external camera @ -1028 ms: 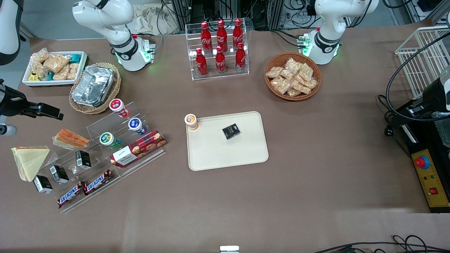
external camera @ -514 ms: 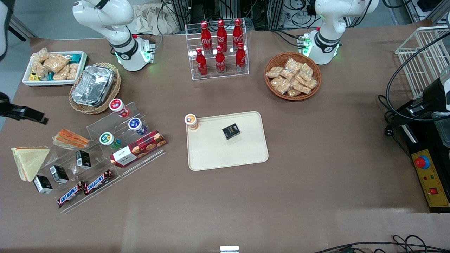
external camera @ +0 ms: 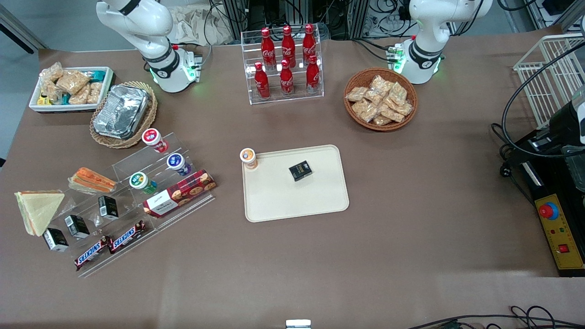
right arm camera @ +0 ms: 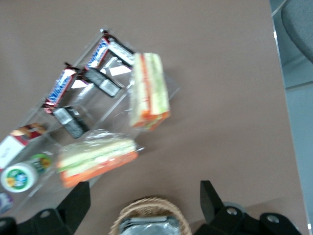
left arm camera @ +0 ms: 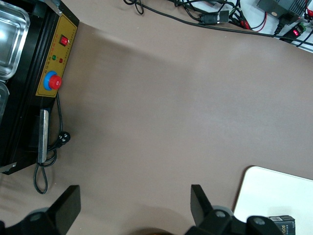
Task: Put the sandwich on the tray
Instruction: 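Lower the right gripper over the sandwich and close on it, then lift the sandwich with the right gripper and carry it toward the cream tray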
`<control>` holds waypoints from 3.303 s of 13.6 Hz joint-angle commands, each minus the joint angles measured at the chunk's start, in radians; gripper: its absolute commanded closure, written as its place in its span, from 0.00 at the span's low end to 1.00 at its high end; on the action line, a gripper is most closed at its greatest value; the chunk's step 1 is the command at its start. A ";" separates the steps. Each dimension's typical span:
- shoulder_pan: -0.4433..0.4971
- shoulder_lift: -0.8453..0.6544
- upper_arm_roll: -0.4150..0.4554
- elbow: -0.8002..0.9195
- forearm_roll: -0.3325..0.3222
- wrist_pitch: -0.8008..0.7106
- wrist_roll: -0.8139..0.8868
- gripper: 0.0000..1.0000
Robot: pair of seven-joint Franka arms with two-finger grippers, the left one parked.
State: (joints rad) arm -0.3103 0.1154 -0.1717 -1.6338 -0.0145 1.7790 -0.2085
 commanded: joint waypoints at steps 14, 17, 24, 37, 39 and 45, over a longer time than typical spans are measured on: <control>-0.021 0.171 0.011 -0.251 0.176 0.529 -0.037 0.01; -0.023 0.196 0.011 -0.251 0.176 0.569 -0.038 0.25; -0.020 0.179 0.017 -0.238 0.173 0.551 -0.054 1.00; 0.491 -0.074 0.040 -0.146 0.050 -0.003 0.313 1.00; 0.624 -0.047 0.053 -0.103 0.053 0.005 0.354 1.00; 0.882 0.202 0.057 0.024 0.053 0.139 0.432 1.00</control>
State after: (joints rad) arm 0.5272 0.1922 -0.1020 -1.7183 0.0513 1.8763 0.2226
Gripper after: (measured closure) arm 0.784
